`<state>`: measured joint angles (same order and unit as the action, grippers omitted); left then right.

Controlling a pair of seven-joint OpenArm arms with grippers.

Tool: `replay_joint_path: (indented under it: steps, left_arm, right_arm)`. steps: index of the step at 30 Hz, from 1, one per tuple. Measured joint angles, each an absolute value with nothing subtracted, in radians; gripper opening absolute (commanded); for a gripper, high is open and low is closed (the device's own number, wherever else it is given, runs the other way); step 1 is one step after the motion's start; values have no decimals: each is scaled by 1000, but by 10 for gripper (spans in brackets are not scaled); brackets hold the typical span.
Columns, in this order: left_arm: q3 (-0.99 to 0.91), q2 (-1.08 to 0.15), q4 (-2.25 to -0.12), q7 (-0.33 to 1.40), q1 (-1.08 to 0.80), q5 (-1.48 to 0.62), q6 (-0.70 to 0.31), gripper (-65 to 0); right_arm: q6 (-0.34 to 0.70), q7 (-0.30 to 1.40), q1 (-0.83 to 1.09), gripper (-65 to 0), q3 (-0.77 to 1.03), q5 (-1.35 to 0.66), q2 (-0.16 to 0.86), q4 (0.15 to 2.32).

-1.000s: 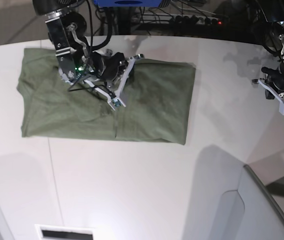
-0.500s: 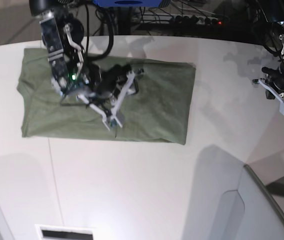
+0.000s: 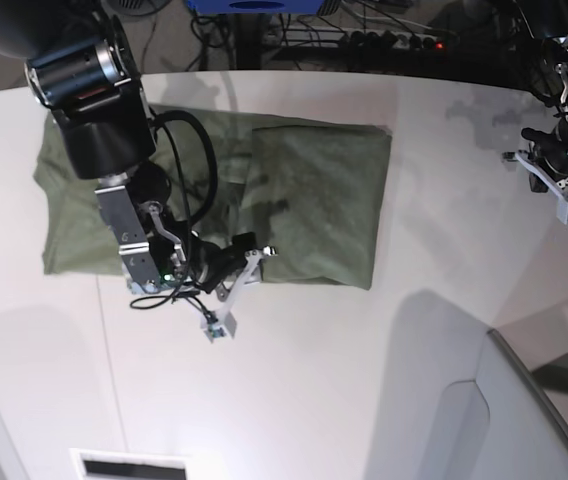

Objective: Layout the t-shirt on the table in an organized manner, then fold the t-shirt properly
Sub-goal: 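Move the right gripper to the band's end and grasp its edge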

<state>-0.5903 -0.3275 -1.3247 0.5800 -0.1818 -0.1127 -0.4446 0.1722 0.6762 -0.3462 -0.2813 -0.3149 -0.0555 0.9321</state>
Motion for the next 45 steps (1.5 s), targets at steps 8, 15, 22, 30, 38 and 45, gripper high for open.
replay_joint_path:
  steps: [8,15,22,30,38,45]
  left_arm:
    - [-589,-328,-1324,580,-181,-112,-445,-650]
    - [-589,-327,-1322,580,-181,-112,-445,-650]
    - [-589,-328,-1321,579,-183,-113,-445,-650]
    - [-589,-327,-1320,580,-181,-113,-445,-650]
    - [-589,-327,-1319,580,-183,-113,-445,-650]
    - [-589,-327,-1319,580,-183,-113,-445,-650]
  right_arm:
    - [171,662,-351,-548,-173,-311,-58,901]
    - [171,664,-351,-602,-110,-314,-60,901]
    - [170,760,-337,-389,-111,-482,-58,976]
    - [171,755,-317,-288,-121,-577,-54,979]
    - [171,703,-321,-419,-122,-576,-55,896]
    - [171,702,-323,-602,-121,-577,-55,896]
